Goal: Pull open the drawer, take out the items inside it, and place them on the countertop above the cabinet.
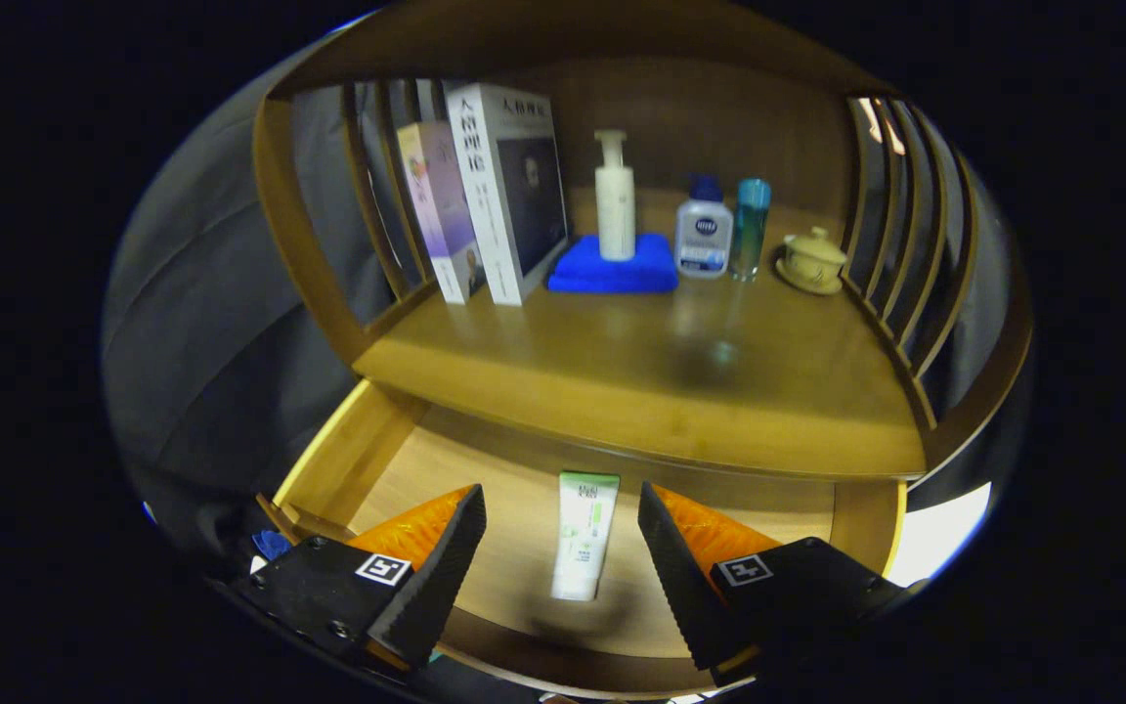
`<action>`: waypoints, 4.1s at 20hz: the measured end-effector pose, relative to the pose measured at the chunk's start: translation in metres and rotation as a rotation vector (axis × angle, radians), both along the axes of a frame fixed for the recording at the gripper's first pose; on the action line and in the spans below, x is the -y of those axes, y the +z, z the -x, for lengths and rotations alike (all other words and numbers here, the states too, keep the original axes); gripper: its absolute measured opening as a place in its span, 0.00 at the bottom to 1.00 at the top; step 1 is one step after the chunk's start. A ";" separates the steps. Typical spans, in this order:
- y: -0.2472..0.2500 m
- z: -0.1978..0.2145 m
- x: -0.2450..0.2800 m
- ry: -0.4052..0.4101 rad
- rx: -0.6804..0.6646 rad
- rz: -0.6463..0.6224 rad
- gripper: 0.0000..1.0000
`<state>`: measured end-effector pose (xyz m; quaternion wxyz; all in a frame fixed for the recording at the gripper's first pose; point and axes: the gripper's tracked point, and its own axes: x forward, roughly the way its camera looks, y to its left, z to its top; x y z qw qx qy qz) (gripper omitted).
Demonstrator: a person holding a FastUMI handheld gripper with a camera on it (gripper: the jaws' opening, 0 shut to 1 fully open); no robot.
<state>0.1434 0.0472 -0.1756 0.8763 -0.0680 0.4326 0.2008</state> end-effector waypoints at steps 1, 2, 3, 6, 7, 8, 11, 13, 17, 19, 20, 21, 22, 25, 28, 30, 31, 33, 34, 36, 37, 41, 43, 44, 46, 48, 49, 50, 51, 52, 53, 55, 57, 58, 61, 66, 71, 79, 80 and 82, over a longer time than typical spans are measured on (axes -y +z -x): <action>-0.011 -0.004 0.002 0.018 -0.022 0.037 0.97; -0.023 -0.003 0.002 0.041 -0.051 0.074 0.95; -0.031 -0.002 0.004 0.063 -0.085 0.108 0.95; -0.056 0.009 0.004 0.137 -0.187 0.177 0.96; -0.064 0.011 0.005 0.160 -0.210 0.209 0.96; -0.071 0.012 0.004 0.187 -0.215 0.242 0.96; -0.088 0.012 0.005 0.255 -0.242 0.337 0.97; -0.097 0.010 0.003 0.277 -0.264 0.370 0.98; -0.112 0.015 0.008 0.261 -0.370 0.386 0.96; -0.114 0.008 0.006 0.237 -0.397 0.374 0.96; -0.113 0.005 0.001 0.227 -0.405 0.362 0.95; -0.118 0.005 0.003 0.216 -0.410 0.360 0.83; -0.120 0.008 0.004 0.211 -0.423 0.360 0.78; -0.125 0.016 0.005 0.213 -0.471 0.352 0.62; -0.121 0.016 0.004 0.231 -0.453 0.356 0.48; -0.119 0.017 -0.002 0.208 -0.452 0.316 0.34; -0.120 0.018 -0.002 0.199 -0.458 0.304 0.34; -0.117 0.021 0.001 0.216 -0.452 0.305 0.34; -0.114 0.023 0.001 0.225 -0.439 0.305 0.34; -0.099 0.025 0.001 0.249 -0.401 0.292 0.34; -0.090 0.025 0.001 0.258 -0.377 0.287 0.34; -0.055 0.033 -0.004 0.292 -0.307 0.237 0.34; -0.040 0.044 -0.004 0.316 -0.310 0.208 0.34; -0.034 0.051 -0.006 0.329 -0.312 0.193 0.34; -0.021 0.056 -0.010 0.340 -0.287 0.160 0.34; -0.001 0.056 -0.012 0.340 -0.244 0.135 0.34; 0.009 0.053 -0.012 0.333 -0.221 0.125 0.34; 0.019 0.050 -0.013 0.320 -0.202 0.107 0.34; 0.029 0.047 -0.014 0.313 -0.190 0.083 0.34; 0.038 0.042 -0.014 0.303 -0.176 0.061 0.34; 0.047 0.034 -0.012 0.289 -0.161 0.046 0.34; 0.063 0.014 -0.005 0.236 -0.131 0.015 0.34; 0.068 -0.011 0.002 0.168 -0.133 -0.036 0.34; 0.066 -0.022 0.004 0.130 -0.150 -0.062 0.34; 0.053 -0.066 0.024 -0.001 -0.162 -0.073 0.34; 0.043 -0.118 0.025 -0.191 -0.235 -0.177 0.34; 0.027 -0.147 0.023 -0.281 -0.276 -0.191 0.34; 0.011 -0.163 0.015 -0.325 -0.303 -0.178 0.40; 0.007 -0.164 0.014 -0.328 -0.304 -0.174 0.40; 0.004 -0.161 0.011 -0.320 -0.319 -0.178 0.45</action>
